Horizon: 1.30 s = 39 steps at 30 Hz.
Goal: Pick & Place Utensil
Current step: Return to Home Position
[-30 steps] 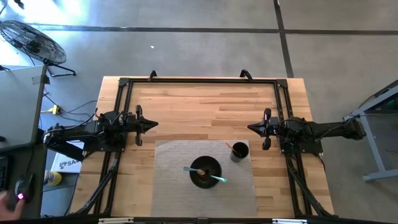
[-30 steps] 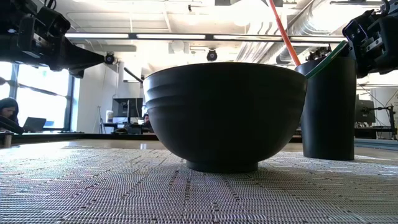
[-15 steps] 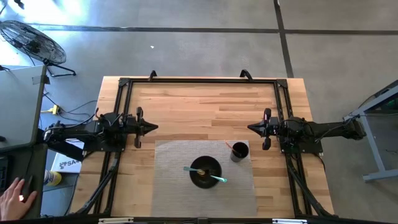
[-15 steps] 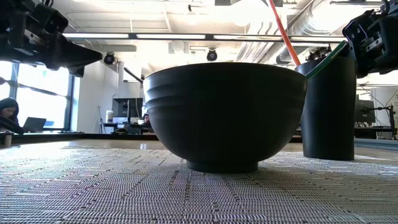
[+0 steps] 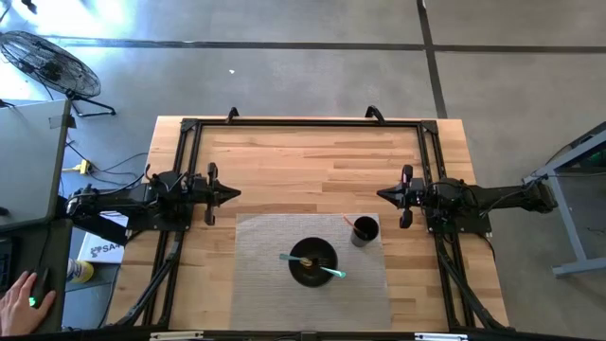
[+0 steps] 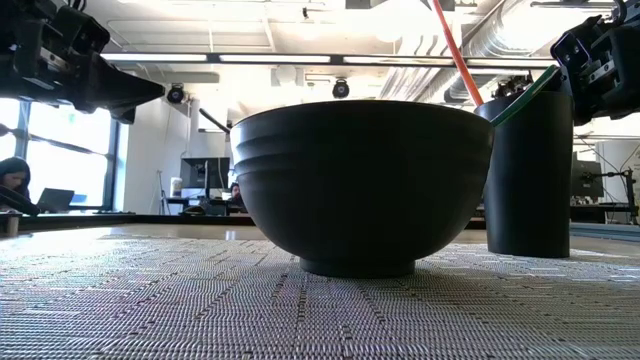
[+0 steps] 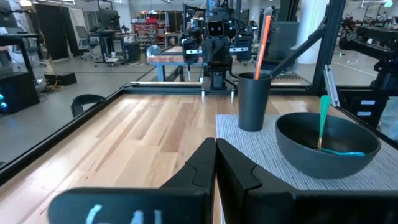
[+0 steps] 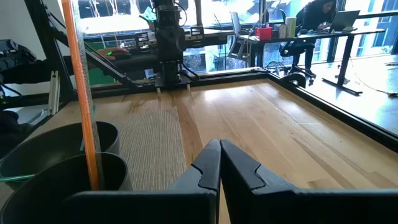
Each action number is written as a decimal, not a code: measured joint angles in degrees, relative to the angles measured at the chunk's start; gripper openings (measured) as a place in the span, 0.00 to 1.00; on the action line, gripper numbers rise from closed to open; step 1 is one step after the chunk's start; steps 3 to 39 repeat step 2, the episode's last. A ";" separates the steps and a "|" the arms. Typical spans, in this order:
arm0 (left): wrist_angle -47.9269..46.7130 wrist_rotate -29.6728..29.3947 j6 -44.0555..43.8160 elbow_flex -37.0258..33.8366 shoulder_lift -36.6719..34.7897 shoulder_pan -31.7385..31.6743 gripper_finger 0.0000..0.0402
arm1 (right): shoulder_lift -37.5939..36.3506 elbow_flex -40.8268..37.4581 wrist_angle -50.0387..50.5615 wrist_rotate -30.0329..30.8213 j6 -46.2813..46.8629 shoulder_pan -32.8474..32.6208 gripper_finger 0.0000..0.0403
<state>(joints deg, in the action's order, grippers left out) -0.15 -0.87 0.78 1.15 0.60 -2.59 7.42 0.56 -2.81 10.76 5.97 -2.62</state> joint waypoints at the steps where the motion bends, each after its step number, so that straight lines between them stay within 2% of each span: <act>1: 0.00 -0.01 0.00 0.00 0.00 0.00 0.02 | 0.00 0.00 0.00 0.00 -0.01 -0.01 0.00; 39: -0.01 0.01 0.00 0.01 0.00 0.00 0.02 | 0.00 0.00 0.00 0.00 -0.01 0.01 0.00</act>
